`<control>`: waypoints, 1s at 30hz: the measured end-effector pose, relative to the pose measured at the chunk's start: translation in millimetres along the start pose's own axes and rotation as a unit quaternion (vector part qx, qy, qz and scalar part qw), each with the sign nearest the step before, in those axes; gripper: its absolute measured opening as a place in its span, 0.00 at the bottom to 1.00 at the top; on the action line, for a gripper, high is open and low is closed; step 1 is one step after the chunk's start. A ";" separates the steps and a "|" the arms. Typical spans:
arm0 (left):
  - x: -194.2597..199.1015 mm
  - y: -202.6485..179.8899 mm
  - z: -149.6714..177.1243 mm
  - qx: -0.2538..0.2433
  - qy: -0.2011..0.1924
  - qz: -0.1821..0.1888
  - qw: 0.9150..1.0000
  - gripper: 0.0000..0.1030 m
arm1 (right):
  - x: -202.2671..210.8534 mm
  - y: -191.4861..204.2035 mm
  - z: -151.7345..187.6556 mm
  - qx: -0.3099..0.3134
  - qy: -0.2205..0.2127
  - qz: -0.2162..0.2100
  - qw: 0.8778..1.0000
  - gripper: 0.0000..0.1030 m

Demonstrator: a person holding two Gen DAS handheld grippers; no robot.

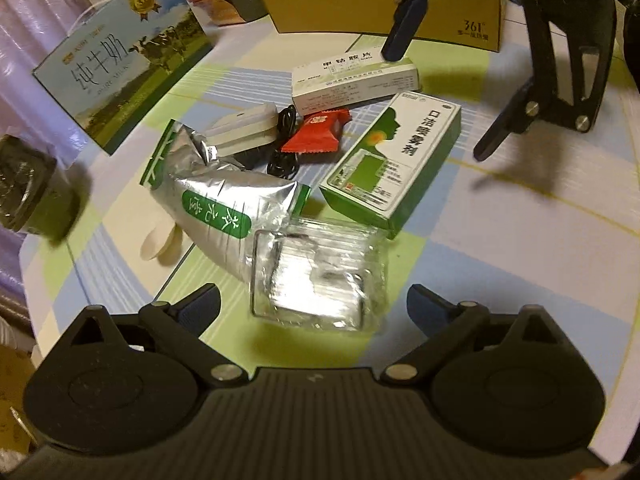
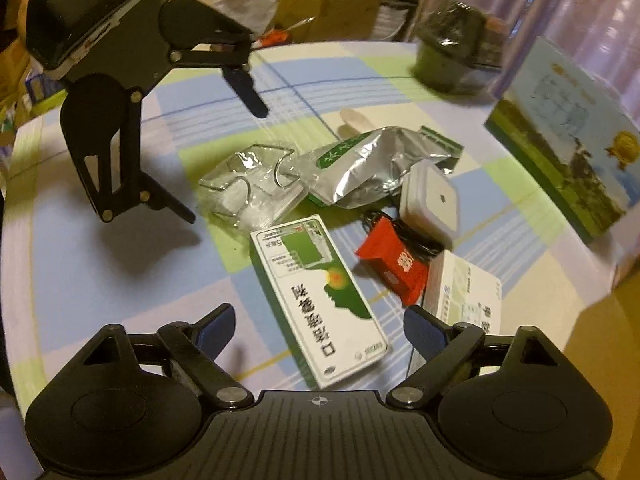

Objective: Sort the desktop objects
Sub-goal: 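Grasp the clear pick tray with the left gripper while the right grasps the green spray box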

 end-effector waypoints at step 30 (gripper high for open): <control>23.6 -77.4 -18.5 0.181 0.046 0.001 0.982 0.68 | 38.3 12.1 72.8 -0.340 0.043 0.060 0.937 0.51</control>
Point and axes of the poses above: each gripper's, at about its wrist camera, not at the fingertips, and x roughly against the way its jaws point, y to its left, z to its underside, the point moved 1 cm from there along -x, roughly the way its jaws point, and after that the axes turned 6 degrees about -y, right-handed, at the moved point
